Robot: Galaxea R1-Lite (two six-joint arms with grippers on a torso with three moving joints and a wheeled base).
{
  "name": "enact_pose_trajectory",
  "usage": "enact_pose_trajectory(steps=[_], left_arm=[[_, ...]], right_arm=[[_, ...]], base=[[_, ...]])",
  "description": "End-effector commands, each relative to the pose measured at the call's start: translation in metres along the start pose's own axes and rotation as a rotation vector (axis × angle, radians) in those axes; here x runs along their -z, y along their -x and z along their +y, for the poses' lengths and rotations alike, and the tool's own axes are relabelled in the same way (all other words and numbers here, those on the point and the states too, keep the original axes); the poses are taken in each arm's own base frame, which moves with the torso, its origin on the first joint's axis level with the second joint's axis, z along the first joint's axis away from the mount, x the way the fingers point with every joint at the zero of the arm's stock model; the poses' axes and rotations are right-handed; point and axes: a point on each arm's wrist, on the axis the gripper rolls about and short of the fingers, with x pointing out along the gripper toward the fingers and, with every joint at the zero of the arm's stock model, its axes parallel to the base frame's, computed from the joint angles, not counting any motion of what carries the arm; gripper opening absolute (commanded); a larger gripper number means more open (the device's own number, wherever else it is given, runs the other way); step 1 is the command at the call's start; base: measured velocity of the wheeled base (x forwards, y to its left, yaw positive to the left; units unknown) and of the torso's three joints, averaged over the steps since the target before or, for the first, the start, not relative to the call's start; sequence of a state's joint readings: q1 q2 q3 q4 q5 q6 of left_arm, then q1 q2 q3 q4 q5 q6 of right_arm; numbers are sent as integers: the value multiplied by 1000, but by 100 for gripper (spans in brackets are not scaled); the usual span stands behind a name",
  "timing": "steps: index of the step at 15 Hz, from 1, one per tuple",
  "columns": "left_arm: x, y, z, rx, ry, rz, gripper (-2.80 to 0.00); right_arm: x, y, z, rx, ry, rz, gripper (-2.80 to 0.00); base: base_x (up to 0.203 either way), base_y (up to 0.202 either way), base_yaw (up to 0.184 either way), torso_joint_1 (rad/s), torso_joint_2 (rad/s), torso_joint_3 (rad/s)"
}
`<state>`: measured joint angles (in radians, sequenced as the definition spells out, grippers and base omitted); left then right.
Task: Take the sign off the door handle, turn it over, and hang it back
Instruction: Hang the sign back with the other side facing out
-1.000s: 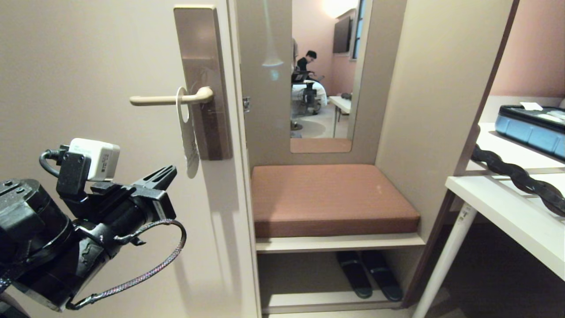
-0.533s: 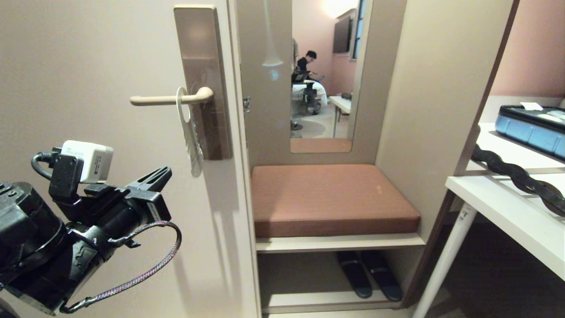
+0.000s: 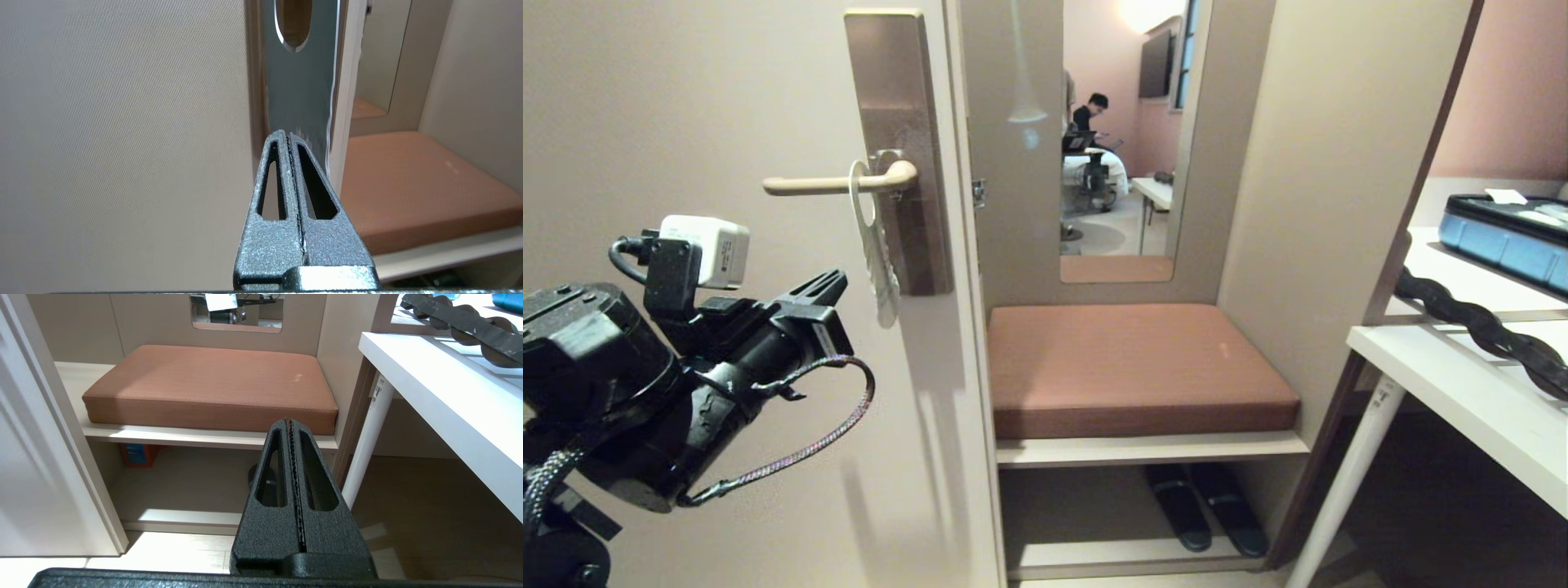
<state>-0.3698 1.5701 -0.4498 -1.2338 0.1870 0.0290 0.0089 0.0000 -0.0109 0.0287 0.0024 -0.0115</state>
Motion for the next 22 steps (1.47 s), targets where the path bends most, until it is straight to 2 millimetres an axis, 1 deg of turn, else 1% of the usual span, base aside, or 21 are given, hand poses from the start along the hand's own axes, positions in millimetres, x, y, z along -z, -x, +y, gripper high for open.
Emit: enact_pose_trajectory(steps=[1, 6, 10, 15, 19, 22], left_arm=[[4, -17, -3, -2, -2, 2, -280], [10, -37, -8, 0, -11, 9, -280], [6, -49, -14, 13, -4, -19, -280], [3, -47, -30, 64, 5, -31, -280], [5, -49, -30, 66, 3, -24, -280], [6, -55, -31, 62, 4, -30, -280]], right_arm=[[0, 0, 0, -1, 1, 1, -280], [0, 0, 0, -1, 1, 1, -280], [0, 0, 0, -1, 1, 1, -280], [0, 0, 0, -2, 1, 1, -280], [0, 0, 0, -2, 1, 1, -280], [0, 0, 0, -2, 1, 1, -280]], base=[[0, 0, 0, 0, 0, 0], [0, 0, 0, 0, 0, 0], [0, 0, 0, 0, 0, 0], [0, 0, 0, 0, 0, 0], [0, 0, 0, 0, 0, 0], [0, 0, 0, 0, 0, 0]])
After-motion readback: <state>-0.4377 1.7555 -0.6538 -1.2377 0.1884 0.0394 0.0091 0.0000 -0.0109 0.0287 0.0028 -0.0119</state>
